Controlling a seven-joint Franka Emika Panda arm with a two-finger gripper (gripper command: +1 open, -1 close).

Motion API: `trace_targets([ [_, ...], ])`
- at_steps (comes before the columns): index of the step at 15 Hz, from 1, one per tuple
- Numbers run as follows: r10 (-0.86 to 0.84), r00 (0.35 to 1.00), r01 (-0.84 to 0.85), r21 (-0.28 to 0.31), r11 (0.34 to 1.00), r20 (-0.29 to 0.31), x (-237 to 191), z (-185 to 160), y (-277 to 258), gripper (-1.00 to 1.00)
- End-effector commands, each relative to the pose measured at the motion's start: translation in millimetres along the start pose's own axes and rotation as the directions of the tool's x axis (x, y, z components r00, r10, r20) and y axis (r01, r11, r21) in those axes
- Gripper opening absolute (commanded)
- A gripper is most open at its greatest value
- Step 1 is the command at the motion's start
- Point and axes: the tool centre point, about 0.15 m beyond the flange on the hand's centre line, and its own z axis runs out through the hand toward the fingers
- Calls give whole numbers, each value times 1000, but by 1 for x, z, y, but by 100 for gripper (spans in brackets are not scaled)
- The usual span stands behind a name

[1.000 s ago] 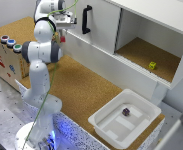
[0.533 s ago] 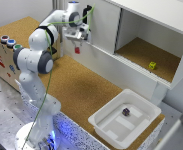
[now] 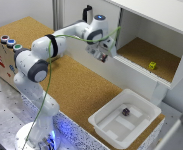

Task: Place the pink block inside the right cabinet

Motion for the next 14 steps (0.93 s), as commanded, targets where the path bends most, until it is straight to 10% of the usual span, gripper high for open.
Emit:
trace_targets([
  [1, 8, 998, -10, 39, 999, 66, 83, 17, 54, -100],
  [14, -55, 994, 58, -25, 998, 91, 181, 72, 75, -100],
])
